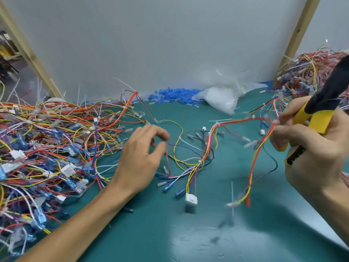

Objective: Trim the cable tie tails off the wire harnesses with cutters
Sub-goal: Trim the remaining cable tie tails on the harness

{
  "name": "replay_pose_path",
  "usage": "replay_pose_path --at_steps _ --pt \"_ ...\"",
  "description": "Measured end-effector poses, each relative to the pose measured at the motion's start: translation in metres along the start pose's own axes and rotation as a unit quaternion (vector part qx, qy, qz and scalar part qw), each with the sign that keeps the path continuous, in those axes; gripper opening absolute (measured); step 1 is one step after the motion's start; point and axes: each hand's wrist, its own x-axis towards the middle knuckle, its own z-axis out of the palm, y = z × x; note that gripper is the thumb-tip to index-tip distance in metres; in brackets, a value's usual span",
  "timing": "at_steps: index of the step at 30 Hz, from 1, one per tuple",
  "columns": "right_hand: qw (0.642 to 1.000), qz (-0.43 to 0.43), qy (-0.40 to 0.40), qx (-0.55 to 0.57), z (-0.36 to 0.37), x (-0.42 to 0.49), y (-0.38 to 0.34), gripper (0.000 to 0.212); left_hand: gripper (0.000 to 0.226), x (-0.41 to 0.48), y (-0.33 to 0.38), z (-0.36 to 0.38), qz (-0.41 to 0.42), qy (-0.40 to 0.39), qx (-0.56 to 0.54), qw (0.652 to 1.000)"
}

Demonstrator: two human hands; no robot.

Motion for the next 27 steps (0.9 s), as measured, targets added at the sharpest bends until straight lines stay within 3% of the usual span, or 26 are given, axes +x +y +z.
replay_pose_path --at_steps 3,5,8,11,15,18,22,27 --pt "0.998 -0.035 0.008 -0.045 0.000 0.000 -0.004 0.022 0.044 -0.001 -0.004 0.007 0.037 -0.149 0.095 0.984" --pt "0.996 -0.043 -0.003 -0.081 0.002 -0.001 -0.008 0.019 0.043 -0.004 -0.007 0.011 0.068 -0.195 0.133 0.969" --pt "0.992 -0.037 -0.023 -0.117 0.005 -0.003 -0.008 0.020 0.031 -0.004 -0.005 0.007 0.075 -0.187 0.045 0.979" --pt "0.984 -0.034 -0.052 -0.165 0.006 -0.006 -0.006 0.022 0.031 -0.003 -0.003 0.002 -0.007 -0.158 -0.119 0.980" --pt "0.960 -0.046 -0.115 -0.251 0.008 -0.012 -0.006 0.021 0.020 0.007 -0.001 -0.001 -0.147 -0.122 -0.332 0.923" --pt "0.938 -0.059 -0.184 -0.288 0.012 -0.016 -0.005 0.016 0.037 0.010 -0.002 0.003 -0.194 -0.170 -0.340 0.905" --pt "0.908 -0.092 -0.267 -0.310 0.019 -0.022 -0.003 0.017 0.018 0.008 -0.005 0.005 -0.173 -0.210 -0.330 0.904" --pt "0.885 -0.080 -0.326 -0.322 0.021 -0.027 0.004 0.012 0.020 0.007 -0.010 0.004 -0.123 -0.112 -0.337 0.927"
